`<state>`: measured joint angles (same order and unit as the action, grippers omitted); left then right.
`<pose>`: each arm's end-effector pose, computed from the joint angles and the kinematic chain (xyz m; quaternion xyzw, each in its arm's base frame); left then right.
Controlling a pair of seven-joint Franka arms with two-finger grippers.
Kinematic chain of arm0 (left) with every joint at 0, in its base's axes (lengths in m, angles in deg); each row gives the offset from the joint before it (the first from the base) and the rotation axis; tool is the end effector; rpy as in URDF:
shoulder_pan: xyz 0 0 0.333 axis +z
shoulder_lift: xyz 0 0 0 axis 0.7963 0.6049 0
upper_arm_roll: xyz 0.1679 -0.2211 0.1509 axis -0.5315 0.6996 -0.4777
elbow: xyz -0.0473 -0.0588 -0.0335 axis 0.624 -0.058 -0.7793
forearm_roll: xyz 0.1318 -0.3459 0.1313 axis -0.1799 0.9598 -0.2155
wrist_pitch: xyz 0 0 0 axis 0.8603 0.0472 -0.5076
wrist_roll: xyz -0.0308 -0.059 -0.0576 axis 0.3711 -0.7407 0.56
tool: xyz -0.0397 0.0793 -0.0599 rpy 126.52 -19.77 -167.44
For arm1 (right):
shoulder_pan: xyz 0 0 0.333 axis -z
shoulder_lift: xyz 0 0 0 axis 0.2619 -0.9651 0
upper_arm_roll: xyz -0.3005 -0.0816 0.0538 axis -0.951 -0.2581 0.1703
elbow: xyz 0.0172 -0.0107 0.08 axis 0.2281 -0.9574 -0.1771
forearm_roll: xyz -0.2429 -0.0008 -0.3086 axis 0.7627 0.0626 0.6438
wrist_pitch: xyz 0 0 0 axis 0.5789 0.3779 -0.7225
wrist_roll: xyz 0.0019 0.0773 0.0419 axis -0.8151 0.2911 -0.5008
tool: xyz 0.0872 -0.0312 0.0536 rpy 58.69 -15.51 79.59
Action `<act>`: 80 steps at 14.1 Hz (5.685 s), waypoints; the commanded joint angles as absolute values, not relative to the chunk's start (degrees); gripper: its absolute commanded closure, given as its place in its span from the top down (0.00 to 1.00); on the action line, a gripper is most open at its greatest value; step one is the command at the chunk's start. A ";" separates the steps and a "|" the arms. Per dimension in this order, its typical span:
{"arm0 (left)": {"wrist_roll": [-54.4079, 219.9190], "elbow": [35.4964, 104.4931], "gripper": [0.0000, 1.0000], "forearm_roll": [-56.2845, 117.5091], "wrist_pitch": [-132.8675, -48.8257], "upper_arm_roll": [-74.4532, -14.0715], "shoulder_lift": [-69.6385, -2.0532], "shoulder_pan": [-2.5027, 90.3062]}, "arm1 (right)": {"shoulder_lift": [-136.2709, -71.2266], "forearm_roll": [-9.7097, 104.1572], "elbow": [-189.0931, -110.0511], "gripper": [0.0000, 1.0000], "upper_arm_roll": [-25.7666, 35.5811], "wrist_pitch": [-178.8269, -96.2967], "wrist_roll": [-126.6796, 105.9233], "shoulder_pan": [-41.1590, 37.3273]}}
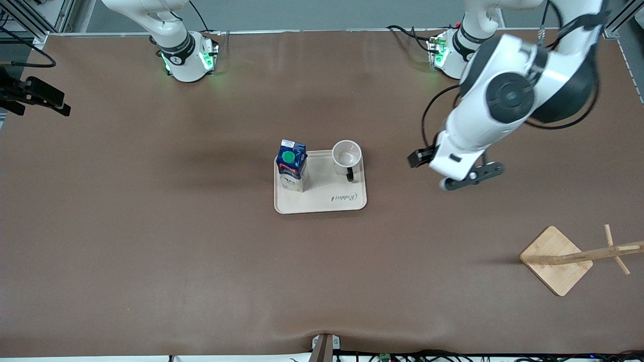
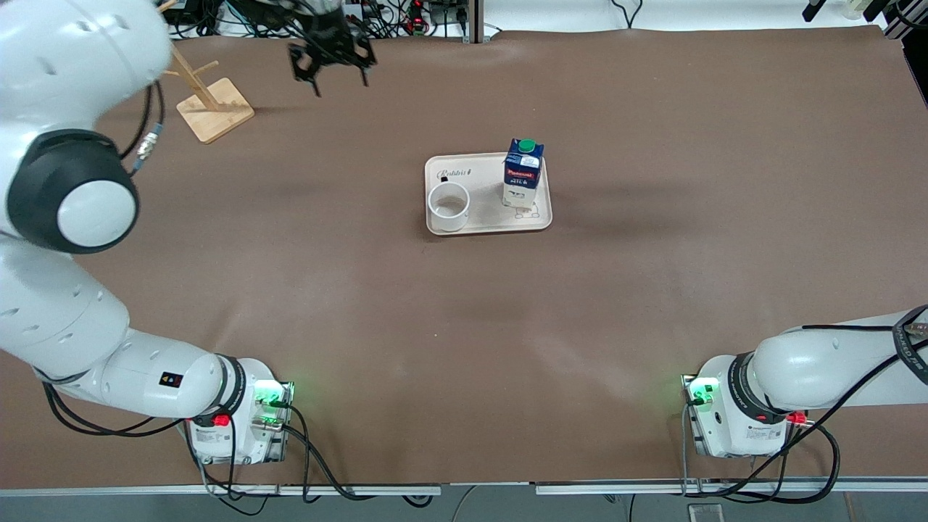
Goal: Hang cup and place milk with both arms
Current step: 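Reach the left gripper down to the white mug's rim on the tray, then close the left gripper on the white mug's rim, then lift the mug with the left gripper and carry it toward the wooden stand, then hang the mug handle on the stand peg while the right gripper reaches out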
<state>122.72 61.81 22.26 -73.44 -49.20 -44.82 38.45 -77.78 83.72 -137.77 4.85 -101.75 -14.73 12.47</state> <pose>0.5647 -0.2809 0.4575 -0.9828 -0.1663 0.0794 0.0115 0.5212 -0.0258 0.6565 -0.9989 0.0177 0.0434 0.0072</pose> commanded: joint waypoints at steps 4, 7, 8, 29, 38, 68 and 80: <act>127.72 63.62 1.00 21.44 -83.54 -49.32 -35.47 30.73 | -78.53 82.84 -137.47 1.00 4.73 -101.92 -14.00 12.98; 130.70 66.24 1.00 21.45 -84.51 -49.32 -35.27 27.03 | -78.61 82.84 -137.47 1.00 4.73 -101.66 -14.09 12.72; 130.71 68.17 1.00 21.44 -84.51 -49.32 -36.15 26.42 | -79.14 82.84 -137.47 1.00 4.82 -101.66 -14.09 12.81; 130.53 76.63 0.00 18.90 -97.53 -50.11 -35.88 21.75 | -80.11 82.84 -137.47 1.00 4.91 -101.48 -14.00 12.72; 119.67 73.56 0.00 11.43 -90.31 -49.93 -49.16 36.84 | -81.16 82.93 -137.56 1.00 4.82 -101.13 -14.00 12.46; 67.43 55.19 0.00 29.35 -89.70 -49.93 -43.28 76.15 | -83.71 73.43 -139.58 1.00 5.17 -102.62 -31.81 2.28; 58.98 54.57 0.65 33.92 -89.70 -49.93 -40.29 80.20 | -88.81 71.50 -141.69 1.00 5.08 -117.20 -51.68 -16.53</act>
<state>59.42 55.98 32.96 -90.12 -50.54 -41.38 80.07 -88.48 71.79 -140.54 5.72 -113.98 -46.28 -12.33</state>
